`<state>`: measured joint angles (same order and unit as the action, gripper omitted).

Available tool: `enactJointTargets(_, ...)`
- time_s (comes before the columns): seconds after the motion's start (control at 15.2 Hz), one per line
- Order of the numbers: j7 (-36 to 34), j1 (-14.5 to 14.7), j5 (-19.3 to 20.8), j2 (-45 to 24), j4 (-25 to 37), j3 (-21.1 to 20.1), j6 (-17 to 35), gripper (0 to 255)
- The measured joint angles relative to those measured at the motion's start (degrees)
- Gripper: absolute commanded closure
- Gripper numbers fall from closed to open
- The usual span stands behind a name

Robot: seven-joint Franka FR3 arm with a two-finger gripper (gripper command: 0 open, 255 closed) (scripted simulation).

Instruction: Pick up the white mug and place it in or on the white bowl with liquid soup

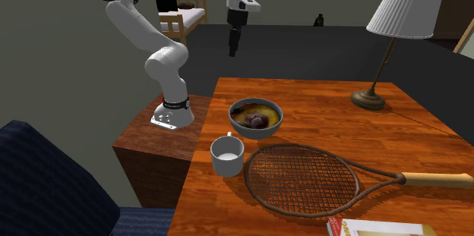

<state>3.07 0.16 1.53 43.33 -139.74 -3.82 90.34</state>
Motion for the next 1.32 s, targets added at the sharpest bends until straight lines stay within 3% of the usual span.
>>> enactJointTargets(0.2, 1.69, -0.66, 1.02, 0.00, -0.98, 1.62, 1.14, 0)
enactJointTargets(0.66, 10.73, -4.28, 6.25, -3.23, -2.92, 10.31, 7.24, 0)
enactJointTargets(1.32, 24.64, -8.24, 10.81, -15.77, -0.07, 23.64, 18.52, 0)
